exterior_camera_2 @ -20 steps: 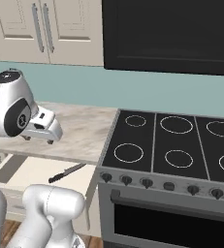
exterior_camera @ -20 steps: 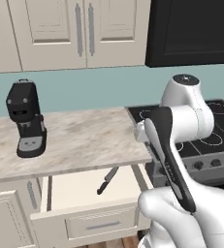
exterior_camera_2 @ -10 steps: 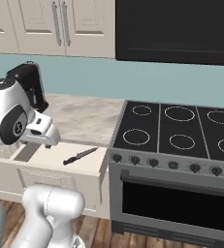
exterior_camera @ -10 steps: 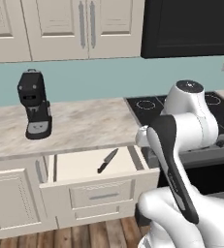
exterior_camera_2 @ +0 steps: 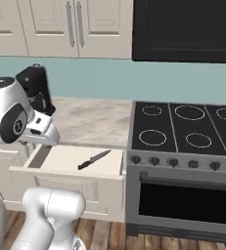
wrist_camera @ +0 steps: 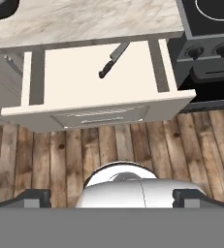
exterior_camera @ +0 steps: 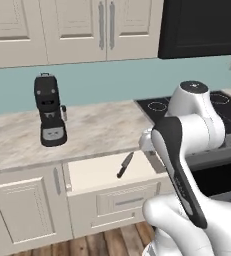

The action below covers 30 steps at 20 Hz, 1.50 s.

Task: Pick up the knife from the drawer and place it on the cutting board. Then place the meat from the plate to the cutting board.

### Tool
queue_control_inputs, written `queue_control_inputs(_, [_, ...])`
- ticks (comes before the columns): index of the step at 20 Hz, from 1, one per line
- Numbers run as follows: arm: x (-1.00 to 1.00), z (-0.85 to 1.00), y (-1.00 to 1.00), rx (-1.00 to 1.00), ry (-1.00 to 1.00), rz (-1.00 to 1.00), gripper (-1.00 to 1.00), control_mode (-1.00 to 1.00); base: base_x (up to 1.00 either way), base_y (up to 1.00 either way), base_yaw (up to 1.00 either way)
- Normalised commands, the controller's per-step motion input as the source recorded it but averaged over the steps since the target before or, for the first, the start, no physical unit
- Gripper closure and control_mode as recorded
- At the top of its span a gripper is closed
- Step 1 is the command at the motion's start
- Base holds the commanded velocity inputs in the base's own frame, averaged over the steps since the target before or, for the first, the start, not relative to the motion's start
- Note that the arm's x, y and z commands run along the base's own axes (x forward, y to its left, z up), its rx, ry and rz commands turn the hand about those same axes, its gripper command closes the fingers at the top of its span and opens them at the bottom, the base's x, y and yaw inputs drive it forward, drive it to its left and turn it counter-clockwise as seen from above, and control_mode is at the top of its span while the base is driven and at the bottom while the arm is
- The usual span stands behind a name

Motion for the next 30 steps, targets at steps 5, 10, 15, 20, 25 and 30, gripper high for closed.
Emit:
queue_control_inputs(5, [0.0,0.0,0.0,0.0,0.0,0.0,-1.0,1.0,-0.42,0.4,-0.45])
queue_control_inputs(10, [0.0,0.0,0.0,0.0,0.0,0.0,-1.0,1.0,-0.4,0.21,-0.52])
queue_control_inputs(15, [0.0,0.0,0.0,0.0,0.0,0.0,-1.0,1.0,-0.77,0.43,-0.48])
queue_control_inputs(20, [0.0,0.0,0.0,0.0,0.0,0.0,-1.0,1.0,-1.0,0.29,-0.27])
queue_control_inputs(25, [0.0,0.0,0.0,0.0,0.0,0.0,-1.0,1.0,-1.0,0.2,0.04])
queue_control_inputs(30, [0.0,0.0,0.0,0.0,0.0,0.0,-1.0,1.0,-1.0,-0.44,0.51])
